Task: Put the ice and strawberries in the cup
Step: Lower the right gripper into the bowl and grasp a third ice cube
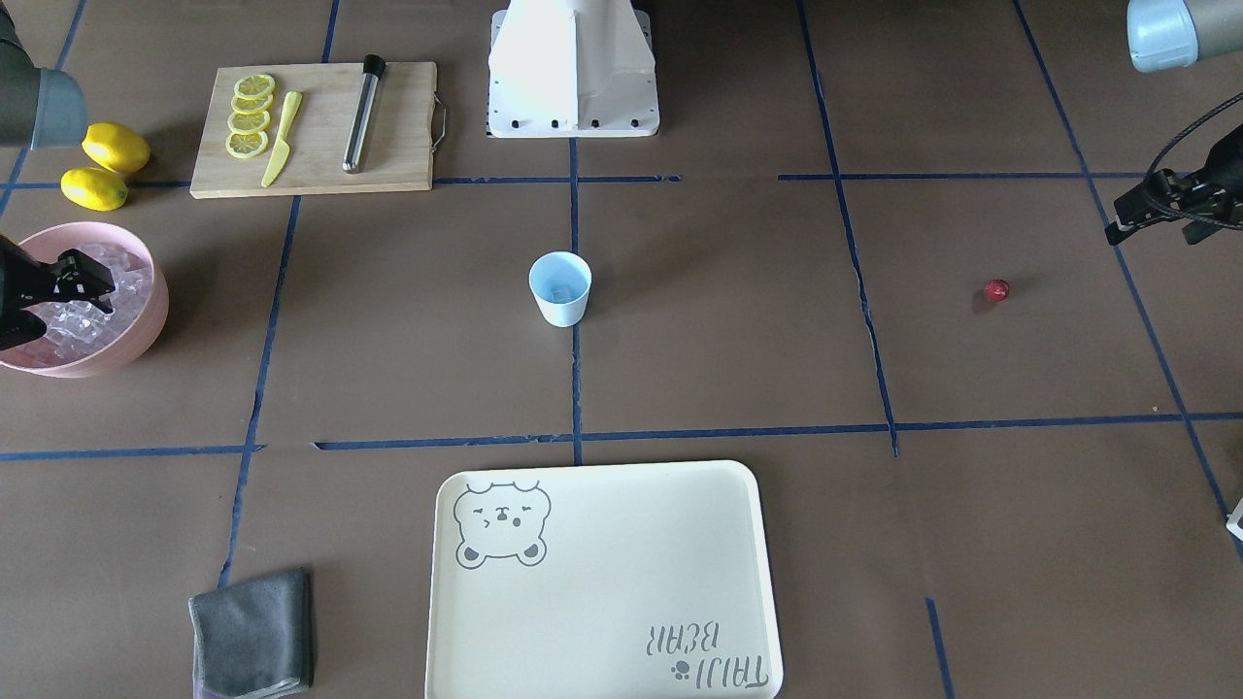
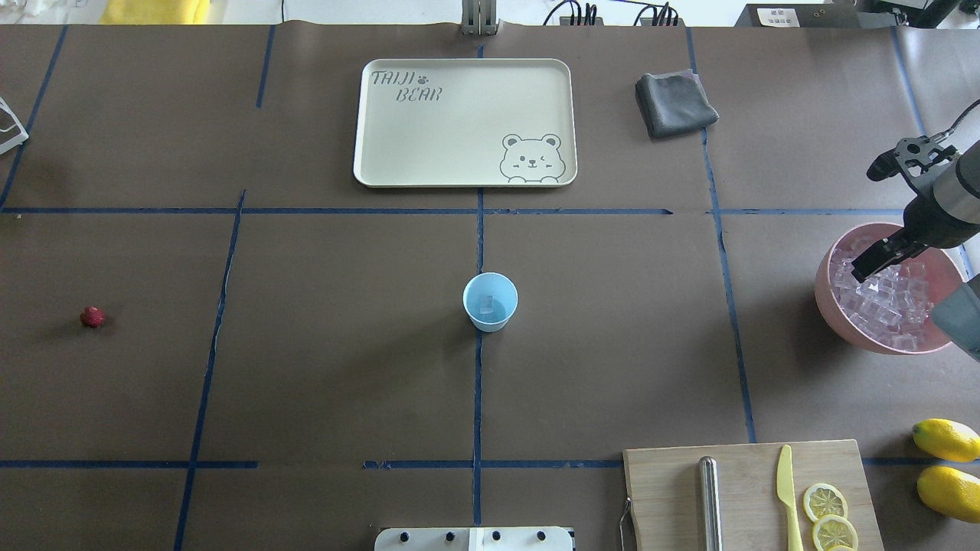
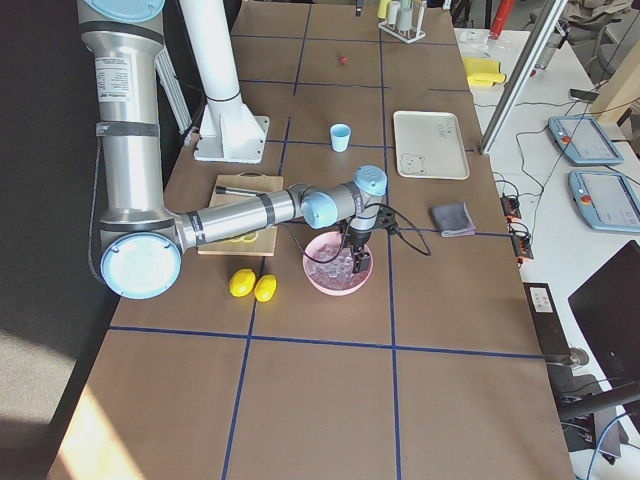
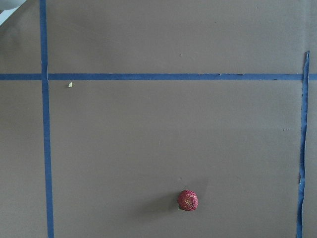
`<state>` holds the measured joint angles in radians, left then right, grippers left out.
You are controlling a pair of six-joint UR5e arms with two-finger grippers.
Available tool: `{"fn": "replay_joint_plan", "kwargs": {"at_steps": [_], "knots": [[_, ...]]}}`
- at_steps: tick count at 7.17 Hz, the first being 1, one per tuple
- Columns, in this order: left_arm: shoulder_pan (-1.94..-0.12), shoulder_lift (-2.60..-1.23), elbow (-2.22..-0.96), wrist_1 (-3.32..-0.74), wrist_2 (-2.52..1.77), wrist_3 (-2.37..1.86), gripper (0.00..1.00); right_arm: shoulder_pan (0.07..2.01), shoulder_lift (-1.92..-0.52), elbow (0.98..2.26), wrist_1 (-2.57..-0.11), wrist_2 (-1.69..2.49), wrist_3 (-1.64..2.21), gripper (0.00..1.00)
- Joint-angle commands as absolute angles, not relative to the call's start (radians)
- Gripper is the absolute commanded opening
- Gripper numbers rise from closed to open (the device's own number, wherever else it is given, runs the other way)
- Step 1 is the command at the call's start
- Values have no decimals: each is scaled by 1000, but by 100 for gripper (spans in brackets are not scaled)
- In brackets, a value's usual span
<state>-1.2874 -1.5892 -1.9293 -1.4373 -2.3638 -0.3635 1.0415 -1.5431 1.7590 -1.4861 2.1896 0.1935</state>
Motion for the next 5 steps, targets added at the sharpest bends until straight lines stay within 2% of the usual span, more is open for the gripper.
{"fn": "replay_joint_plan", "kwargs": {"at_steps": [1, 3, 5], "knots": [[-1289, -1589, -1928, -1437, -2364, -364, 100, 1040, -1548, 1756, -1485, 2192, 189, 89], [-1289, -1589, -1928, -1437, -2364, -362, 100, 1040, -1554, 1759, -1485, 2195, 179, 81], [-1289, -1589, -1930, -1437, -2364, -362, 100, 1040, -1549, 1761, -1485, 2197, 179, 59]]}}
